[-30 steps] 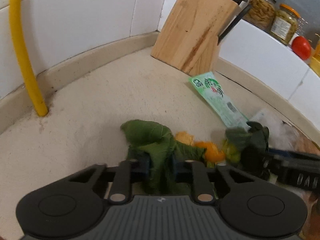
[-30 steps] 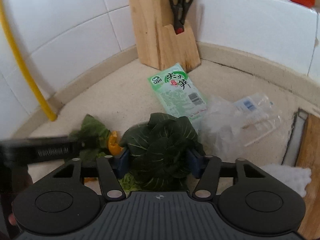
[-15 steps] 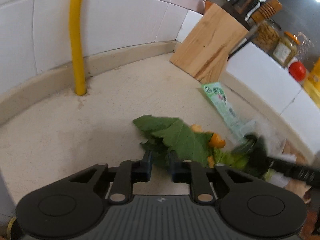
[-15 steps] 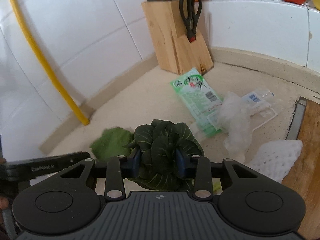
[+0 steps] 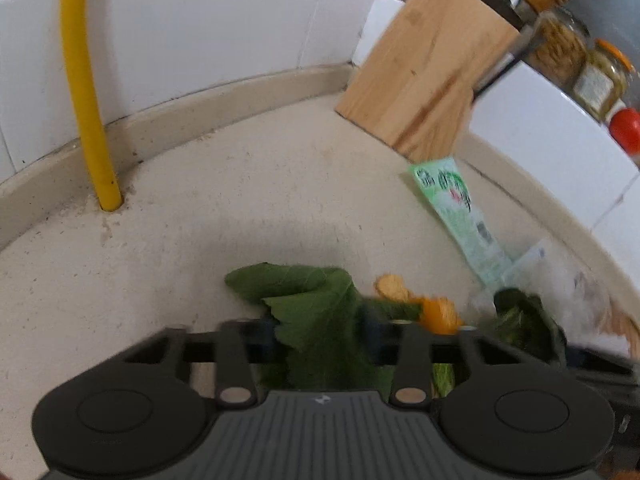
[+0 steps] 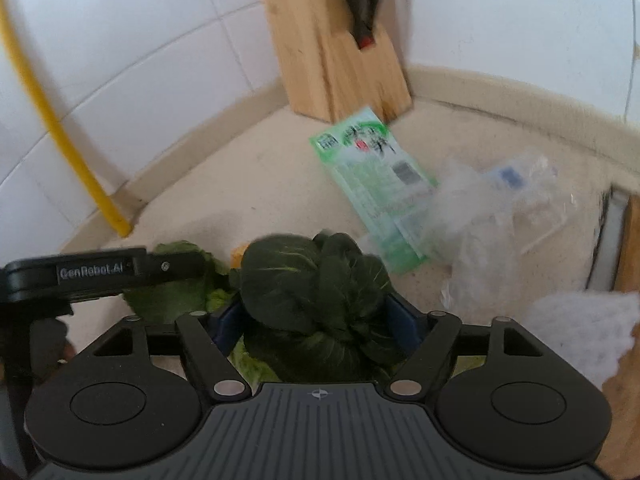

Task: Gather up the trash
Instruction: 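Grasp the green leaf with the left tool while the right tool grasps the bok choy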

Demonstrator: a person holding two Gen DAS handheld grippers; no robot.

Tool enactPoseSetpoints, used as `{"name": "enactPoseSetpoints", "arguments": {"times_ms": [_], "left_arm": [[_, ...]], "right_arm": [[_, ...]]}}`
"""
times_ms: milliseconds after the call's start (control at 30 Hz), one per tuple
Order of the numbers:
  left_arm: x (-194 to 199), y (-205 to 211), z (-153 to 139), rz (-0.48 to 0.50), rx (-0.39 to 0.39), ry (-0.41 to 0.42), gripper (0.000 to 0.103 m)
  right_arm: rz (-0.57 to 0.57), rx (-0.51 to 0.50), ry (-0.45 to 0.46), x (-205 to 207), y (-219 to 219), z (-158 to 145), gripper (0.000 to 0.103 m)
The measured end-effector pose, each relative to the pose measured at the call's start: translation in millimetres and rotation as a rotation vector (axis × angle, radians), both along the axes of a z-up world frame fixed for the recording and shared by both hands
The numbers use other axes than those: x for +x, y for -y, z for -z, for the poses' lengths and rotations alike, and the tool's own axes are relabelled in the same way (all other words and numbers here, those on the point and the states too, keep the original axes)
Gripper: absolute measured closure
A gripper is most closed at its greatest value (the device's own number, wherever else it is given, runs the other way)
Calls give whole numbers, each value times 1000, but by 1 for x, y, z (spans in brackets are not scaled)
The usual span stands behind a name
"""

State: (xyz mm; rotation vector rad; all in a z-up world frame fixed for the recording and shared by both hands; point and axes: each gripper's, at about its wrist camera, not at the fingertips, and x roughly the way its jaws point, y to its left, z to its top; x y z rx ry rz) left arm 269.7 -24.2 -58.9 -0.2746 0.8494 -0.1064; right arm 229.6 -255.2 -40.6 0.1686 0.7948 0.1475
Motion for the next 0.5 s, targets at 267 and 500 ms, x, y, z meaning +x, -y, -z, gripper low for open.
{"name": "enactPoseSetpoints", "arguments": {"times_ms": [267, 500], "left_arm": [[-19, -24, -33, 4, -120, 55, 99], [-55, -51, -74, -21, -166, 167, 99]], "right_arm": [[22, 101, 34, -16, 11, -22, 43], [-15, 167, 138, -36, 9, -59, 43]]}}
